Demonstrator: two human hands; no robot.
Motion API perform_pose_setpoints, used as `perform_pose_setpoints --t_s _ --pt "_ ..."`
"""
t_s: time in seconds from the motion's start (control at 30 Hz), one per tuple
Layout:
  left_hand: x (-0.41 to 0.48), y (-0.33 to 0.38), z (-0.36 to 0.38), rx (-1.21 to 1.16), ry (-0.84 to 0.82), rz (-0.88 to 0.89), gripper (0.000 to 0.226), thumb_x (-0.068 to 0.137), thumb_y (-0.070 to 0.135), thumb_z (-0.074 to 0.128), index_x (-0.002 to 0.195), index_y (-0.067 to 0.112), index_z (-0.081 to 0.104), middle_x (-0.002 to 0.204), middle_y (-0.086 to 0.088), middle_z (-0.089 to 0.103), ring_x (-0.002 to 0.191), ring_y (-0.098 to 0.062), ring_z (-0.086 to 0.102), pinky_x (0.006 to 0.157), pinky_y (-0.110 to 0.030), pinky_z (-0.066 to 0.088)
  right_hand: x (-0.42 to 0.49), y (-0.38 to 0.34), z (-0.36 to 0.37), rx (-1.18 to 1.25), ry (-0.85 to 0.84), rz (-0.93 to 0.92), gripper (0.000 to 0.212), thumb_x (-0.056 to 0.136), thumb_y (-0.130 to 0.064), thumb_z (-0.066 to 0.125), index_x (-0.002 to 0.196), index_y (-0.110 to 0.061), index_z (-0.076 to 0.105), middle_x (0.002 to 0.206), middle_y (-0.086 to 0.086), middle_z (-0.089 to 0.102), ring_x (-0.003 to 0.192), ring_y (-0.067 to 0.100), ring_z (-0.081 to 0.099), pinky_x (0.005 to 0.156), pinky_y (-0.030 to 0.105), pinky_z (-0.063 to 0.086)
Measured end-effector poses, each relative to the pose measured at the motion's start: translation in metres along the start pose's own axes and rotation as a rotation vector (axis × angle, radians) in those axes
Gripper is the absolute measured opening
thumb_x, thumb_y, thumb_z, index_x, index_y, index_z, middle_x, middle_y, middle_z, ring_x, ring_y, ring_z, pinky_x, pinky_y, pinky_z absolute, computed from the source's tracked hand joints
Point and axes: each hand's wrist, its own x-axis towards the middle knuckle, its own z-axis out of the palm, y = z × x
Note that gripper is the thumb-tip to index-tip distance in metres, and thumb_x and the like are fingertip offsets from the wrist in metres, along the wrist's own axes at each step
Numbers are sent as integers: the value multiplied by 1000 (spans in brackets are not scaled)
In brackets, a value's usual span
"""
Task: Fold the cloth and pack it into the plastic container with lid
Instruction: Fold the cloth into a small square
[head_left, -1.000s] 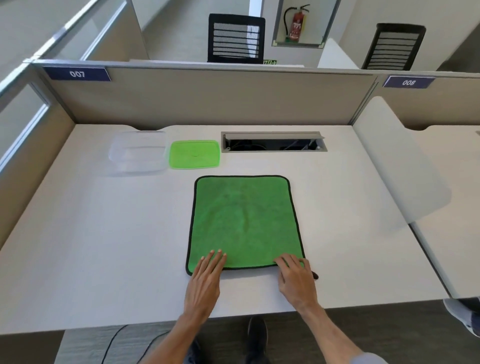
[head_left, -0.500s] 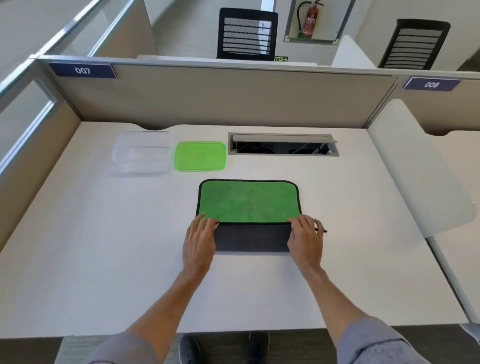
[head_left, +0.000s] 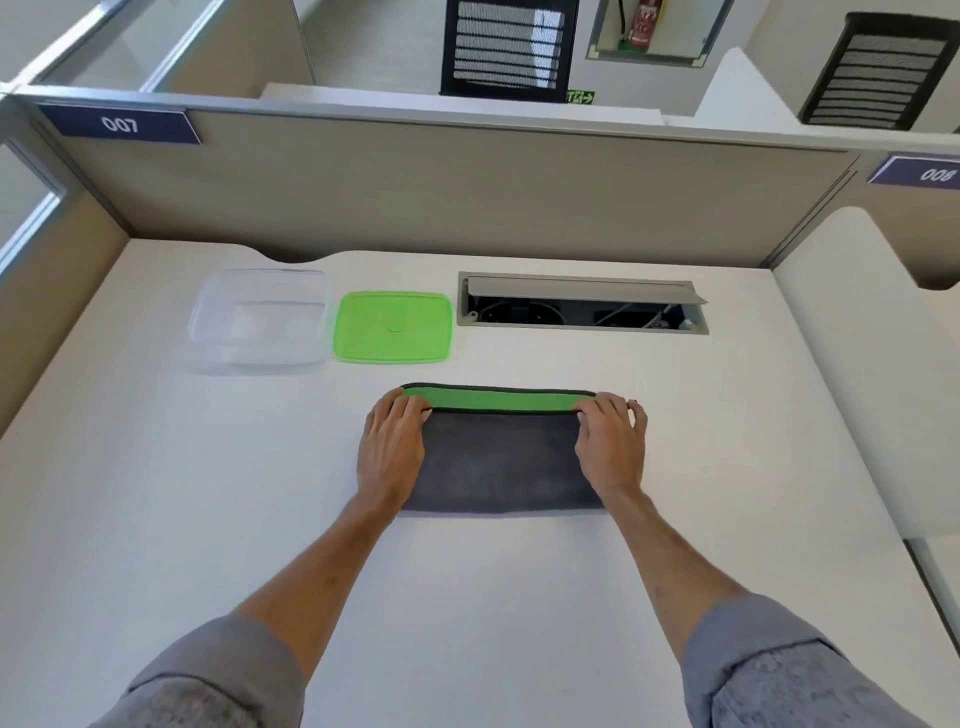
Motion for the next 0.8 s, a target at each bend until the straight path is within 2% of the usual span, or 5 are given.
perform_pose_setpoints --t_s 0.2,0.37,0.6,0.73,0.8 --pt "30 -7 14 10 -31 -18 16 112 17 58 118 11 72 120 -8 74 142 -35 57 113 -46 45 34 1 13 6 -22 -11 24 108 -12 55 119 -23 73 119 -7 70 127 18 57 122 41 29" --pt "56 -12 25 31 -47 -14 14 112 19 57 110 12 70 111 -8 71 123 -35 62 103 -46 47 51 3 27 -1 -27 7 23 108 -12 54 117 -23 73 116 -7 73 124 18 59 117 41 33" --pt "71 -16 36 49 -63 -34 13 112 22 57 109 16 68 109 -8 73 112 -36 64 96 -47 48 62 5 40 -13 -16 35 23 108 -11 55 116 -23 74 117 -7 69 121 19 58 114 40 35" --pt "70 -18 41 79 -66 -22 10 110 20 58 110 17 68 111 -6 72 112 -36 65 95 -47 48 62 4 46 -20 2 45 22 107 -12 56 117 -23 72 119 -6 67 121 19 58 115 40 36" --pt "68 -18 43 105 -42 12 13 108 16 61 118 16 68 125 -7 71 123 -36 64 102 -47 48 60 4 49 -7 28 55 23 106 -12 59 121 -23 72 124 -5 67 124 19 58 117 41 36"
